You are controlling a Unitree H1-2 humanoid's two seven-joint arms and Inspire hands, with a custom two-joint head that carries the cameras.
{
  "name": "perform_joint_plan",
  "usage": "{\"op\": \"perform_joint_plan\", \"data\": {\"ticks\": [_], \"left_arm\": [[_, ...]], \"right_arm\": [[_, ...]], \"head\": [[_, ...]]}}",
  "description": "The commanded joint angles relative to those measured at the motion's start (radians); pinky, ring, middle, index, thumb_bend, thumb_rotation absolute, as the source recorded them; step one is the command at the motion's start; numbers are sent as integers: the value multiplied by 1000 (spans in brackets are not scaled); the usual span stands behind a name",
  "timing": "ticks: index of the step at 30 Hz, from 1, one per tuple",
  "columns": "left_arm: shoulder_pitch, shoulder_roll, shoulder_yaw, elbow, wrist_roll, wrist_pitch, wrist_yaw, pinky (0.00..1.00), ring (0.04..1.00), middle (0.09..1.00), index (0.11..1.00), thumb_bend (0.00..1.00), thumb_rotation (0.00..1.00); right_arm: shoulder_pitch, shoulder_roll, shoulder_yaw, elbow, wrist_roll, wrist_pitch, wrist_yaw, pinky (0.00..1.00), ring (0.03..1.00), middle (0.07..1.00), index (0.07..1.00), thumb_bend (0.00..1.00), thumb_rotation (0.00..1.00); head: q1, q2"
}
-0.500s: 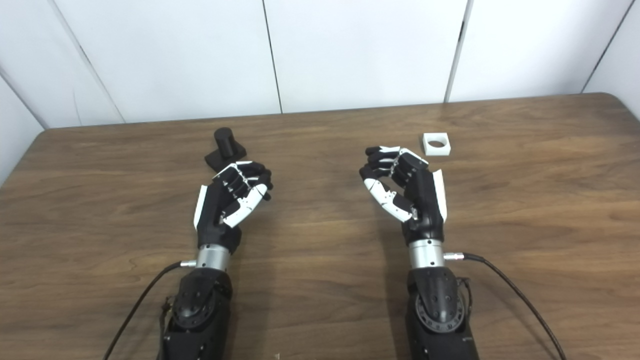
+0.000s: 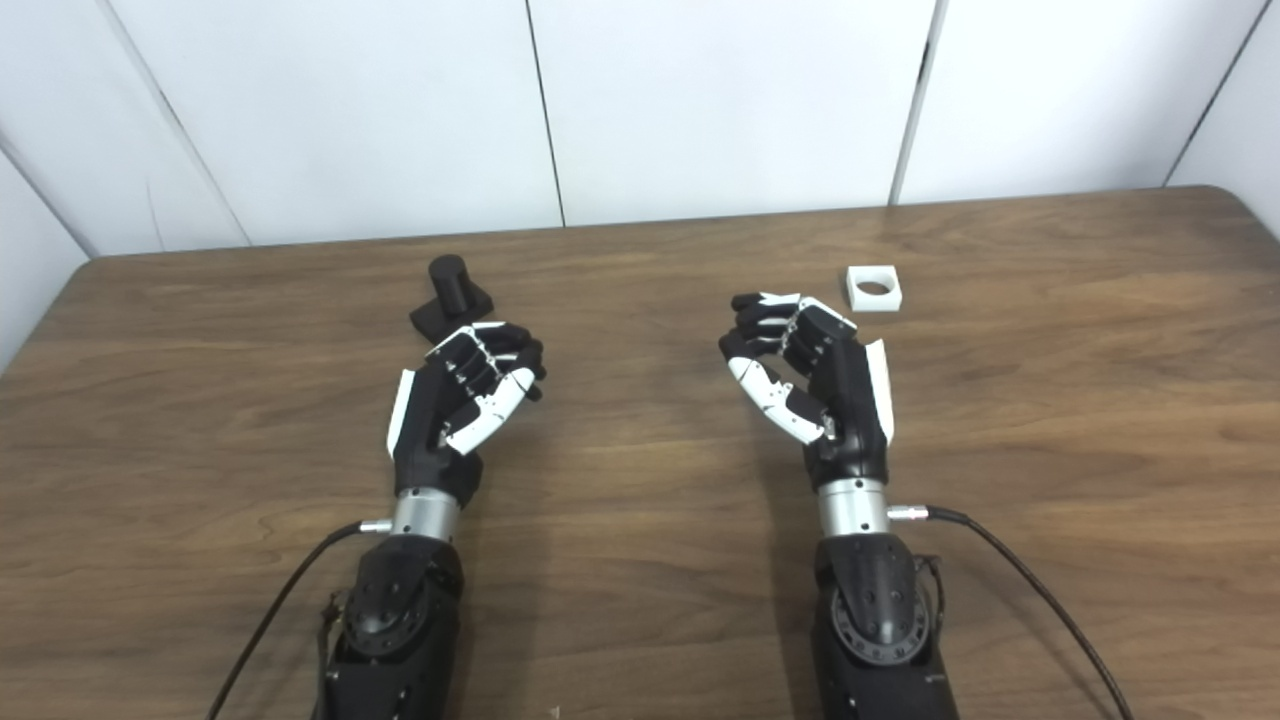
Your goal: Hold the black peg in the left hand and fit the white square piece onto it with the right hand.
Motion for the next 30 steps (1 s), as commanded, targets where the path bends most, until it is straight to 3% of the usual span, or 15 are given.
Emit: {"op": "perform_joint_plan", "data": {"ticks": [1, 8, 19, 23, 30], "left_arm": [[-43, 4, -3, -19, 14, -22, -3, 375, 484, 553, 493, 493, 63], [-41, 39, -13, -37, 114, -42, 28, 395, 488, 557, 493, 491, 63], [-56, 163, -53, -107, 389, -35, 73, 503, 584, 643, 498, 491, 61], [-67, 187, -50, -120, 428, -5, 69, 495, 604, 670, 498, 494, 63], [-96, 255, -73, -131, 622, 76, 88, 541, 651, 698, 499, 497, 69]], "right_arm": [[89, -2, -5, 70, 10, 10, 4, 478, 550, 641, 499, 491, 166], [85, -6, -8, 80, -3, 7, -4, 476, 548, 640, 499, 490, 166], [75, -7, -13, 100, 10, -10, -1, 475, 547, 630, 500, 491, 166], [72, -7, -14, 105, 7, -10, -4, 475, 545, 629, 500, 490, 167], [67, -9, -18, 111, 18, -14, 0, 474, 541, 629, 500, 491, 166]], "head": [[5, 0], [18, -3], [23, -7], [23, -9], [28, -12]]}}
